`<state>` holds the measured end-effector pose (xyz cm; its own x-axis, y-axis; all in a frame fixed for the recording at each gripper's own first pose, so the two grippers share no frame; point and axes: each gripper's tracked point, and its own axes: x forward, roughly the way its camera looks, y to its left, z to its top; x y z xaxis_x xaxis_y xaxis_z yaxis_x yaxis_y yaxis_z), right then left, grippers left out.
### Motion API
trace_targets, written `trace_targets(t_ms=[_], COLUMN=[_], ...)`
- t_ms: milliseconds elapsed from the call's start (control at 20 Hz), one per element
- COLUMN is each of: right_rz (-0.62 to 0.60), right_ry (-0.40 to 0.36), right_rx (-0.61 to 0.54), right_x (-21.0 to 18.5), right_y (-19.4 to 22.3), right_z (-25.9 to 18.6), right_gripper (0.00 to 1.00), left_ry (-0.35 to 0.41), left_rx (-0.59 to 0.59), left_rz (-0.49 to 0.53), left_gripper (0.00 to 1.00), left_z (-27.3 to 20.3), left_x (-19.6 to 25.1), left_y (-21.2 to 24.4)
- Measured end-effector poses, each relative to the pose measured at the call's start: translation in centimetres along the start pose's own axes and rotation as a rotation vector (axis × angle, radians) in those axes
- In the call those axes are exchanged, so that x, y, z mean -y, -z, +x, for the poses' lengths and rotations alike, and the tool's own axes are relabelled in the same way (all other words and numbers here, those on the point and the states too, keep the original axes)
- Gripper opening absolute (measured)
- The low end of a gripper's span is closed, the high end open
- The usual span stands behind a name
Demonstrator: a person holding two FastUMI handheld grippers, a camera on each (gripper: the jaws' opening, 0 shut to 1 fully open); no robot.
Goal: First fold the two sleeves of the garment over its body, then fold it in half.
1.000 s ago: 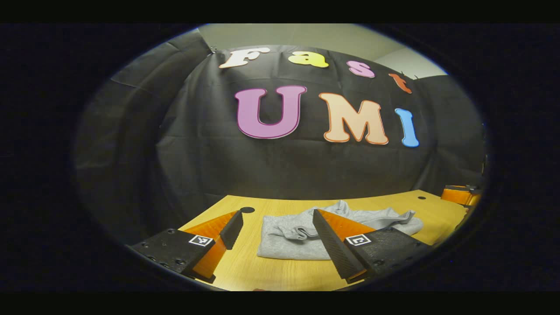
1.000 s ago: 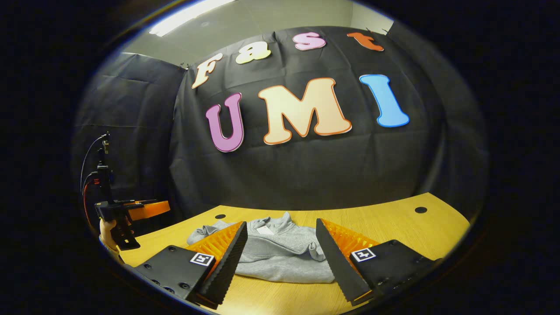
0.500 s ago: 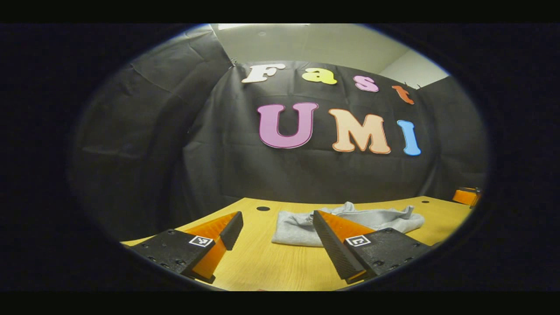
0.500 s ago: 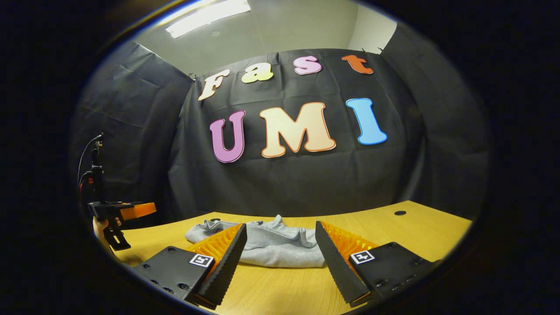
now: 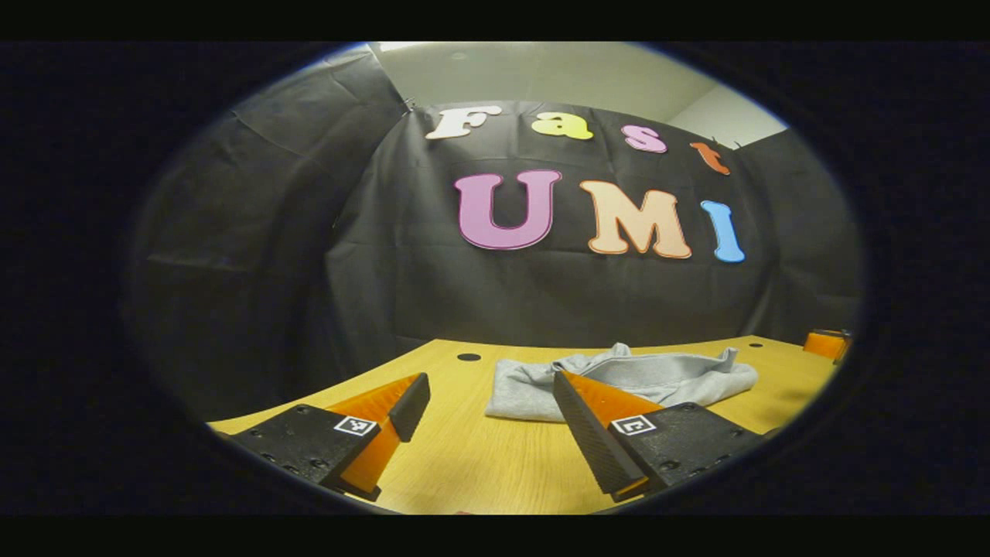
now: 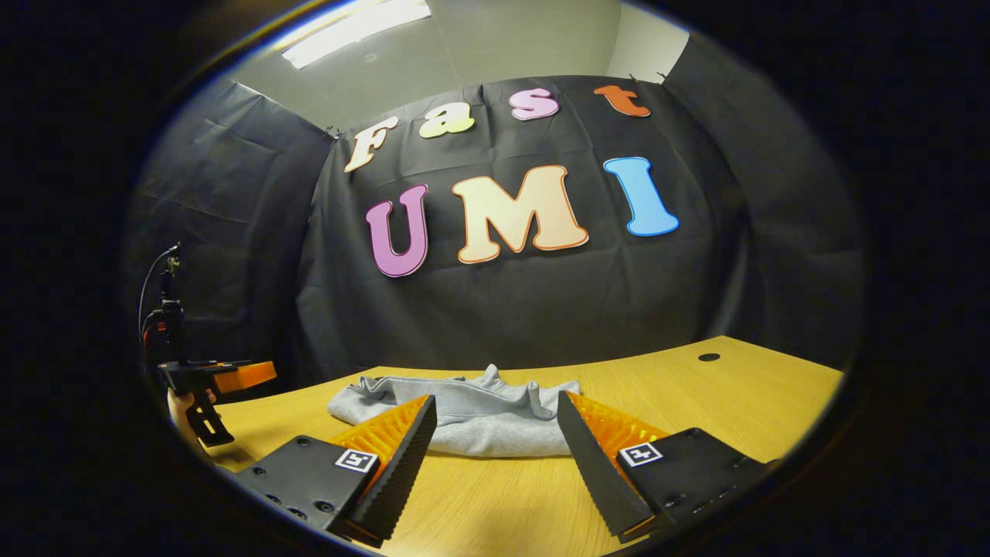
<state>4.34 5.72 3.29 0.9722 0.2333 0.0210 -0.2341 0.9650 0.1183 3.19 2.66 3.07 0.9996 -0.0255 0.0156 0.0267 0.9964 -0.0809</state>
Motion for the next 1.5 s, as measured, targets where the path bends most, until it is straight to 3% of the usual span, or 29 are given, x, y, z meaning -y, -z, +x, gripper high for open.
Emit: trace_targets(t_ms=[1500], right_rz=[0.007], right_ry=[-0.004], right_rx=[-0.014], right_x=[0.2], right_y=[0.0], right_z=[0.0], right_gripper=[0.97], left_ry=[0.004], left_rx=[0.003], left_rz=[0.029], left_gripper=[0.94], left_z=[-0.3], left_x=[0.8], left_y=[-0.2])
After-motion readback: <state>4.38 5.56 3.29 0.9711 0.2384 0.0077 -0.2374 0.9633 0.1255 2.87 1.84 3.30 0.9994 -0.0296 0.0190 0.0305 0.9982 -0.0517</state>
